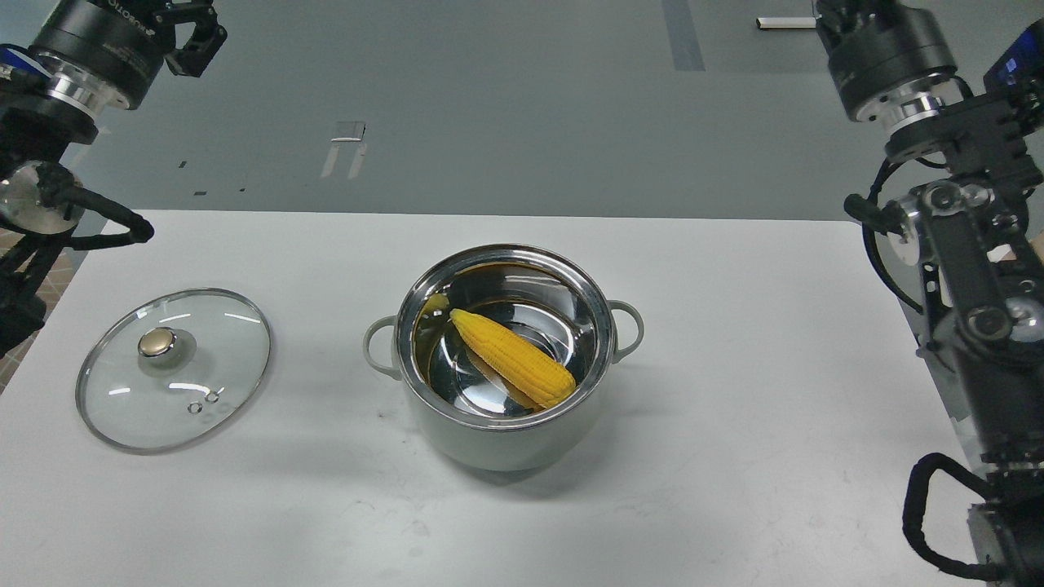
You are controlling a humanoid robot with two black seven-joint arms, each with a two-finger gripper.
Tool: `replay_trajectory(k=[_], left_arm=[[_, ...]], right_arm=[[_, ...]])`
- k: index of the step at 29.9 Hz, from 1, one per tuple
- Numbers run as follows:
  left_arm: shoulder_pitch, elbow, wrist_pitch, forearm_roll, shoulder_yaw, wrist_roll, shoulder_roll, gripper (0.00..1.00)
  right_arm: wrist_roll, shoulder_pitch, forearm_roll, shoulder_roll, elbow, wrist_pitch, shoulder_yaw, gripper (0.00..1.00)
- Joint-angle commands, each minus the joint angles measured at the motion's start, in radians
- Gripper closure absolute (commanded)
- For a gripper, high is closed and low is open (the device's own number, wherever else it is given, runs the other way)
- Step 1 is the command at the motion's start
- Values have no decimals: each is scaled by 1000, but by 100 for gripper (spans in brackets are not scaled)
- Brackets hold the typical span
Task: Open pot and put corn in
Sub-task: 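Lower the corn into the pot, open the right gripper and withdraw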
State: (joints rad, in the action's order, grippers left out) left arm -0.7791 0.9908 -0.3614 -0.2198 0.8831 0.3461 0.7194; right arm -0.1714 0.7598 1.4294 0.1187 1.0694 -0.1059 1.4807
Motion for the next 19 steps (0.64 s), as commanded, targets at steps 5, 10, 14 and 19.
replay_trajectory(k=[5, 10, 14, 19], left_arm=[[3, -36, -59, 155, 13, -61, -5, 2], [14, -80, -94, 157, 11, -58, -8, 2], [41, -80, -100, 158, 22, -49, -31, 2], [115, -80, -120, 159, 141, -58, -52, 2]], right_arm=[[-2, 116, -571, 193, -334, -107, -26, 0], [-5, 99, -630, 191, -338, -155, -54, 0], [-8, 99, -632, 155, -330, -150, -45, 0], [-8, 108, -632, 113, -309, -141, -43, 0]])
